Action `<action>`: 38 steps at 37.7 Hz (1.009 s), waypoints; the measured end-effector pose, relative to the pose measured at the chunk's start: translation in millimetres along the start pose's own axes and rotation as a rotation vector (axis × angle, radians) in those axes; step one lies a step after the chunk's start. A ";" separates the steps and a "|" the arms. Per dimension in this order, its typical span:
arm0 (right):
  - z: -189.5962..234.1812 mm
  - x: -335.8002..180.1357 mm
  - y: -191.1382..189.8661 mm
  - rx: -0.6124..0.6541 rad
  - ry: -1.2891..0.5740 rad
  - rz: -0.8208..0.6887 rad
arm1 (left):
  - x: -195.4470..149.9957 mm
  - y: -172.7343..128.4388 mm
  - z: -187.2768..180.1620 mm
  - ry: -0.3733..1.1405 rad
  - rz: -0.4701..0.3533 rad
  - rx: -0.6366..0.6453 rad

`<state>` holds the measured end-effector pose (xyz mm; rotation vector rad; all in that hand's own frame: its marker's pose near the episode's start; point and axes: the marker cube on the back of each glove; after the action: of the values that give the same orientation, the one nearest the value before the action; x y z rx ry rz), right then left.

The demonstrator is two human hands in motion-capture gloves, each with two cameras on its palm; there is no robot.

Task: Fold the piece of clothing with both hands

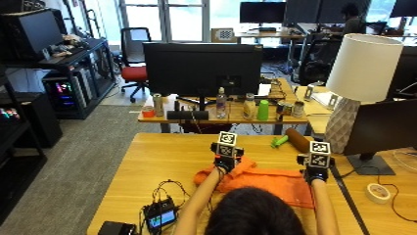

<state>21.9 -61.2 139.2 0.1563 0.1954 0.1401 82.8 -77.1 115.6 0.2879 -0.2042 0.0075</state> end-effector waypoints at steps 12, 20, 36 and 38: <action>84.3 47.7 -2.1 -0.368 -0.051 0.112 | 11.2 62.2 25.6 0.264 0.039 -0.218; 135.2 63.3 16.0 -0.435 -0.004 0.209 | 17.8 99.5 74.7 0.198 0.039 -0.635; 151.8 35.7 30.6 -0.518 -0.172 0.199 | 28.1 107.9 97.0 0.122 0.050 -0.754; 147.5 31.7 26.4 -0.372 -0.193 0.191 | 27.9 108.1 97.1 0.122 0.048 -0.753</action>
<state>79.5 -51.3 280.8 -0.1823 -0.0406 0.3462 86.9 -1.4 242.7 -0.4669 -0.0819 -0.0045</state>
